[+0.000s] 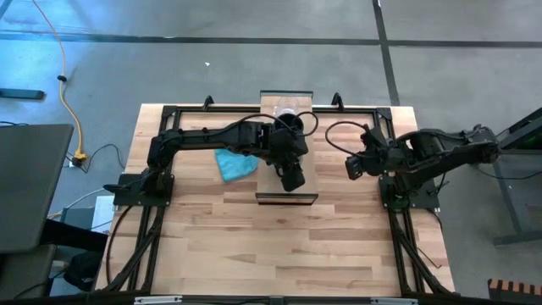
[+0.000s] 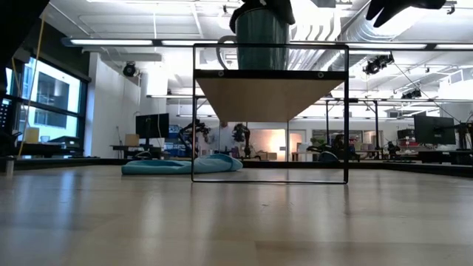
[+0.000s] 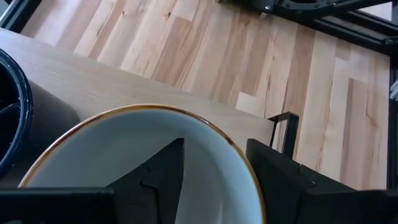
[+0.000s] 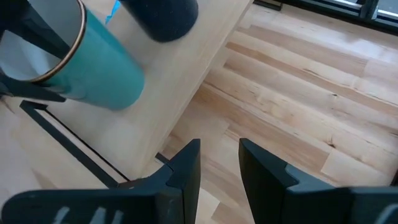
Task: Stack small to large cups/mugs on shelf
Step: Put the light blue mug on the shelf
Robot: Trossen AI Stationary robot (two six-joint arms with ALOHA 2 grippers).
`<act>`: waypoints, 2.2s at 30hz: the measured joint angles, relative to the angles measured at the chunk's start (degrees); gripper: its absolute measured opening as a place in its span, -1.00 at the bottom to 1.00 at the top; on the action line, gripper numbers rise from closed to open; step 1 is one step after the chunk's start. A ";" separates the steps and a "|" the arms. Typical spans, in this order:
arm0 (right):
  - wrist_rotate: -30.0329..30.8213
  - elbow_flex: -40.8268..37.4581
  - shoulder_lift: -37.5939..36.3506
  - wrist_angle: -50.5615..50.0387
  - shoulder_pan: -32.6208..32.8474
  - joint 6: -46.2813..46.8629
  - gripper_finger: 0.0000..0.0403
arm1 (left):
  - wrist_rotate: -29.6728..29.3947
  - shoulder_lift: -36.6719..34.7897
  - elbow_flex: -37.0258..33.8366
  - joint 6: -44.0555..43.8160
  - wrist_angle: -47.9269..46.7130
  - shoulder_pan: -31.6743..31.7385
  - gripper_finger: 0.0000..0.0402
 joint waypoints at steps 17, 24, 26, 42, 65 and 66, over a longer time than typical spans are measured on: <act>0.83 0.00 -0.02 -0.07 0.31 0.01 -0.50 | -2.03 0.00 0.02 -4.42 -0.17 -0.13 -0.20; 0.81 0.00 -0.02 -0.07 0.31 0.01 -0.50 | -2.48 -0.02 0.02 -4.44 0.06 -0.13 -0.35; 0.81 0.00 -0.02 -0.07 0.31 0.01 -0.50 | -2.56 -0.04 0.02 -4.42 0.07 -0.13 -0.41; 0.48 0.00 -0.02 -0.21 0.29 0.01 -0.50 | -0.92 -0.13 0.07 -5.52 1.58 -0.02 -0.15; 0.63 0.00 -0.04 -1.07 0.31 -0.45 -0.50 | -4.12 -0.13 0.07 -8.92 3.41 0.61 -0.54; 0.64 0.00 -0.04 -1.07 0.31 -0.45 -0.50 | -4.12 -0.13 0.07 -8.92 3.54 0.61 -0.53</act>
